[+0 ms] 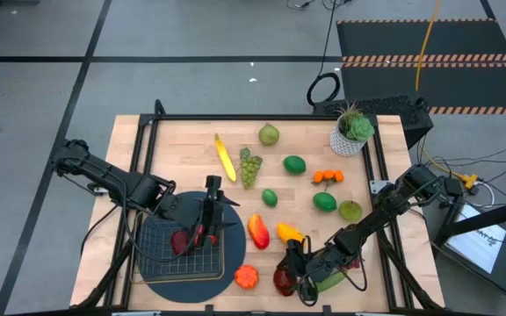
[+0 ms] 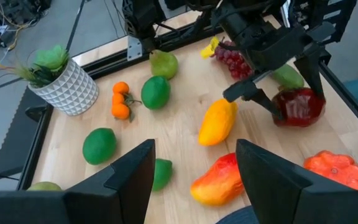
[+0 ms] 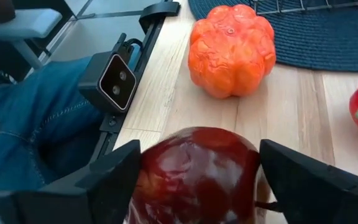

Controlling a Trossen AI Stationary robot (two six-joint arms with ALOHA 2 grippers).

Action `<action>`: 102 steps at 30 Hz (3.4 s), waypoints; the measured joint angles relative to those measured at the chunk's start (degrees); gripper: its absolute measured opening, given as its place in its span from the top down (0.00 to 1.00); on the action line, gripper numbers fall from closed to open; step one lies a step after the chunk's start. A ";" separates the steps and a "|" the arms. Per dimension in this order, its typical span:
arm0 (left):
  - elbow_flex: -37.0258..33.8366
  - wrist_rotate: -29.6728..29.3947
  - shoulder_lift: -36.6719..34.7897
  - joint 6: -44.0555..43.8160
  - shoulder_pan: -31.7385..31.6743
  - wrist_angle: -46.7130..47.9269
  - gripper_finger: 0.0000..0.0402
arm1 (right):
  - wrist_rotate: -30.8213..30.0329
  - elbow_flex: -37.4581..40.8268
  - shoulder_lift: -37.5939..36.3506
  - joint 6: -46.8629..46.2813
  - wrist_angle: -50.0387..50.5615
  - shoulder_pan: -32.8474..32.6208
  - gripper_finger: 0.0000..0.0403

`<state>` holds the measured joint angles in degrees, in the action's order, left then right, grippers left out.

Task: Build produce basket
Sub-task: Put the dark red apple into the gold wire basket

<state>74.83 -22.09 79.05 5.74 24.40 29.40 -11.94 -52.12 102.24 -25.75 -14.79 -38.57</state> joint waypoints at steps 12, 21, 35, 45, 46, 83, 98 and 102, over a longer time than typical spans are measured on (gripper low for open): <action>0.00 0.02 0.00 0.69 0.00 -3.20 0.44 | 0.10 0.33 -2.53 7.94 0.19 2.04 0.31; 0.00 0.02 0.00 0.66 0.00 -3.41 0.44 | -0.39 0.26 -9.64 9.10 7.65 3.53 0.31; 0.00 0.07 0.00 0.83 0.00 -3.34 0.44 | -4.54 0.22 -13.05 5.70 13.42 3.63 0.31; 0.00 0.11 0.00 1.00 0.00 -3.25 0.44 | -5.15 0.02 -12.46 -10.04 13.03 -2.91 0.23; 0.00 0.11 0.00 0.98 0.00 -3.15 0.44 | -6.83 -0.29 -12.48 -11.80 12.88 -4.28 0.22; 0.00 0.20 0.00 1.05 -0.02 -4.45 0.44 | -28.41 -1.29 -3.83 -26.72 19.50 -11.24 0.01; 0.00 0.20 0.00 1.26 0.00 -4.48 0.44 | -26.99 -1.29 -1.91 -27.59 19.34 -8.26 0.09; 0.00 0.18 0.00 1.25 -0.02 -4.71 0.44 | -26.97 -1.29 -1.91 -27.57 19.30 -8.26 0.22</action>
<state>74.83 -21.91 79.05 6.98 24.38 24.70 -38.92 -53.41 100.33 -53.32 4.51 -46.83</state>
